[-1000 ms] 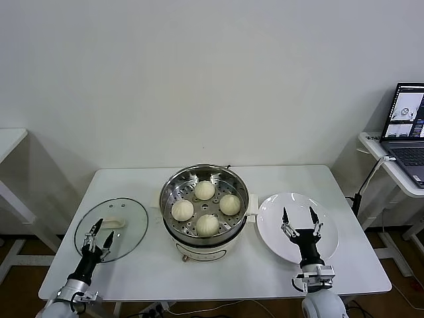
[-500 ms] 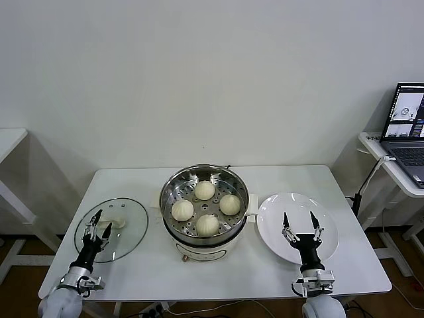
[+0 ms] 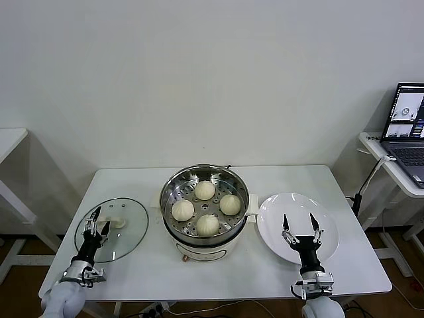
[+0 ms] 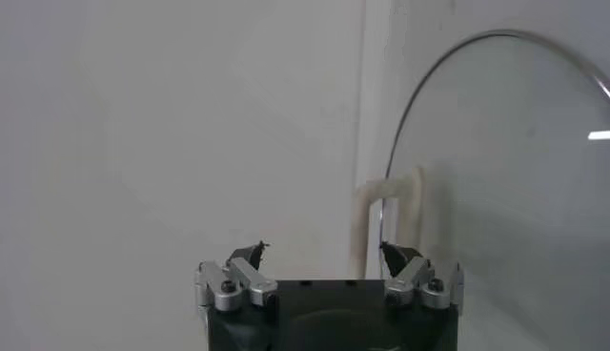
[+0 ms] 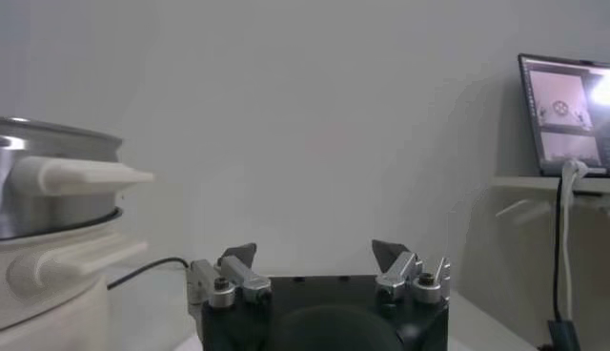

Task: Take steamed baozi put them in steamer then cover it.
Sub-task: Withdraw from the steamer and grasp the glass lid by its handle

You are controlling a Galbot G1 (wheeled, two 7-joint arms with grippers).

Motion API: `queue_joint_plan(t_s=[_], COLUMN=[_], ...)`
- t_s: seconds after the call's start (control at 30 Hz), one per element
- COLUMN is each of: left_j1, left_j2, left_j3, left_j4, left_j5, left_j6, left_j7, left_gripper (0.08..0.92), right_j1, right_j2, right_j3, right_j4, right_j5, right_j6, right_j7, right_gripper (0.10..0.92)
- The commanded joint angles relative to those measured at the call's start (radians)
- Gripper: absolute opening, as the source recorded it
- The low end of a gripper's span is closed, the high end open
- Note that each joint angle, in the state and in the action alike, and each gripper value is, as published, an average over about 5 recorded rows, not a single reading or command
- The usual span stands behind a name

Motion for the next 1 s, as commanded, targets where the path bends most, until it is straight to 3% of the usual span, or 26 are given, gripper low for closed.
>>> queue_joint_plan(t_s=[0.03,0.63,1.0], left_j1=[-0.010,-0.059,-0.055], left_j2=[0.006,-0.008,-0.015], left_j3=[0.023,0.045,0.046], left_j4=[-0.034,0.025,0.030], left_j5=[-0.042,-0.021,-0.013], left_j6=[0.060,0.074,0.078], left_j7=[0.053,0.085,0.090], left_gripper=[0.823,0.813,0.523], right_j1=[-0.001,0.005,0.015], right_j2=[0.002,0.015,0.014], right_j3=[-0.004,-0.013,-0.020], right_j4=[-0.010,-0.007,-0.008], right_j5=[-0.019,-0.035,-0.044], right_j6=[0.006,0.010,0.010], right_j7=[0.000,0.004,0.008], right_gripper=[0.823,0.823,0.823])
